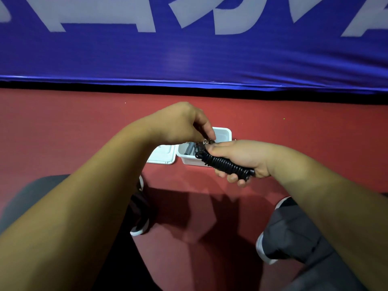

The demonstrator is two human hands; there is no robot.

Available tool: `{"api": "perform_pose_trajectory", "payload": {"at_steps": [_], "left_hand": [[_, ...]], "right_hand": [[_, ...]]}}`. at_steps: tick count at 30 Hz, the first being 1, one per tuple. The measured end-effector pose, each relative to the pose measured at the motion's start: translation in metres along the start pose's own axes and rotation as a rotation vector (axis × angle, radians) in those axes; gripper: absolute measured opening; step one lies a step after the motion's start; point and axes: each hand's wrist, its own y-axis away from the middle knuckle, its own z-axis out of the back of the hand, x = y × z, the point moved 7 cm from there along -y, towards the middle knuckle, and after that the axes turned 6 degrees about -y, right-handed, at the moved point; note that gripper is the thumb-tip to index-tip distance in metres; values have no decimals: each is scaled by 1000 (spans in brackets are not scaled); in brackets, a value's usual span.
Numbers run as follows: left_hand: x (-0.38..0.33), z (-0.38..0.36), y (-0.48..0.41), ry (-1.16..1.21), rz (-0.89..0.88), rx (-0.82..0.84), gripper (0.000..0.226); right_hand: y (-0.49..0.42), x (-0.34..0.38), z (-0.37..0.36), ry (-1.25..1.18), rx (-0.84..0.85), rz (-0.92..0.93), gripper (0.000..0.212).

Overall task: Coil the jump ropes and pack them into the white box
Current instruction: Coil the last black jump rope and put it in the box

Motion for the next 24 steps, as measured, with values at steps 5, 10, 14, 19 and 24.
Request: {"api": "perform_pose_trajectory", "payload": {"at_steps": [5,10,14,19,24], "left_hand": [[11,-6,3,133,133,48,12],[33,-12,1,442,319,-29,15],[43,-28,10,389,486,188,23],[46,-31,10,347,511,215,14],[50,-41,6,532,529,193,12]], "right_hand": [[-5,0,13,99,-205,103,34],[-8,9,17,187,-327,220,29],[-7,16,22,316,-408,267,26],[-3,24,27,420,-452,351,20],[2,30,29,556,-499,401,18]]}}
